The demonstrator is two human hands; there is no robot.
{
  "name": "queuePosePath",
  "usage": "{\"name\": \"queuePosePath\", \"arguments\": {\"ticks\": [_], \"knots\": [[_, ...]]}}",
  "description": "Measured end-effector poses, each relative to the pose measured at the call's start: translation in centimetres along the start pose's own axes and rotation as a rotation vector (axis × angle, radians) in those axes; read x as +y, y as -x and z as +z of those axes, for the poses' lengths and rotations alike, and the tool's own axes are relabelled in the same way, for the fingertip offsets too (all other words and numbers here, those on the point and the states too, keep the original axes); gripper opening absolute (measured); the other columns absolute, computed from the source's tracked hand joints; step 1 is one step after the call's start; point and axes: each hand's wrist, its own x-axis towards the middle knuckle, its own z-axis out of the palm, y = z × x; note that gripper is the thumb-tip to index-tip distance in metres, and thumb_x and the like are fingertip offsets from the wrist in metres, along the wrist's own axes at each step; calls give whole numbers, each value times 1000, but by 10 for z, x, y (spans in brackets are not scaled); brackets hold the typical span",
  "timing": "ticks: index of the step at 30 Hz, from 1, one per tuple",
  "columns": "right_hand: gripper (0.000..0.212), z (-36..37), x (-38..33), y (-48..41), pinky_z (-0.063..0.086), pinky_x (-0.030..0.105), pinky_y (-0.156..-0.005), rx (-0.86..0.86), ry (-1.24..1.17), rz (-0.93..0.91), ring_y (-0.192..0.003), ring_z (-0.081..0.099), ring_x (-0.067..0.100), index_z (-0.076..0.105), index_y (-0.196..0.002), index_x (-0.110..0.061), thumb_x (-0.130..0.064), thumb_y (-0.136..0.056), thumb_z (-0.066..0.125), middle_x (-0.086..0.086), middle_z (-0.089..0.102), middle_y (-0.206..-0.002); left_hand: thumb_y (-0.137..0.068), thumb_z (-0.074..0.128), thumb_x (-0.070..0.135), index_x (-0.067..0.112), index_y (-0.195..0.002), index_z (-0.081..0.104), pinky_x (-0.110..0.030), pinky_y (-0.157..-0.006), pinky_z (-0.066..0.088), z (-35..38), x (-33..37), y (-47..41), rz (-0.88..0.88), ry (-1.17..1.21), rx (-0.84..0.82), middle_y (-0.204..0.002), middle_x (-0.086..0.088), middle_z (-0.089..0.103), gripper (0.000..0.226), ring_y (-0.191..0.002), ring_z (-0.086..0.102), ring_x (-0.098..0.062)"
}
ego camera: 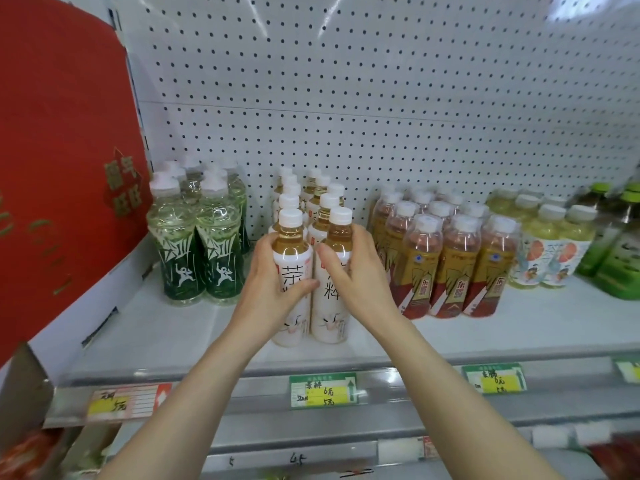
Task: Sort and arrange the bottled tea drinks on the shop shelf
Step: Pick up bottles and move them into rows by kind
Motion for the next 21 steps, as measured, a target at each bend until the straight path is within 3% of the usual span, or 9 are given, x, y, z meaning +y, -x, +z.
{"name": "queuePosePath", "arguments": {"ticks": [9, 17, 21], "knots": [[54, -6, 0, 2, 49, 40, -96, -71, 47, 17, -115, 51, 11, 40, -137, -25, -55, -94, 54, -4, 45, -133, -75, 81, 33, 29, -147, 24, -46, -105, 44, 5, 0, 6, -19, -1, 52, -144, 6, 45, 92, -131, 47, -15], [59, -10, -3, -3, 48, 41, -93, -130, 104, 23, -118, 53, 22, 38, -140, -18, -52, -95, 55, 3, 44, -136, -79, 78, 30, 25, -148, 20, -50, -109, 39, 13, 4, 10, -22, 7, 86, -146, -1, 40, 90, -133, 43, -19], [51, -11, -1, -5, 45, 37, -98, -148, 11, 14, -120, 47, 9, 42, -139, -22, -49, -98, 50, 0, 45, -138, -77, 79, 37, 26, -149, 19, -47, -109, 39, 10, 8, 9, -46, -16, 95, -149, 2, 40, 95, -135, 42, -18]]}}
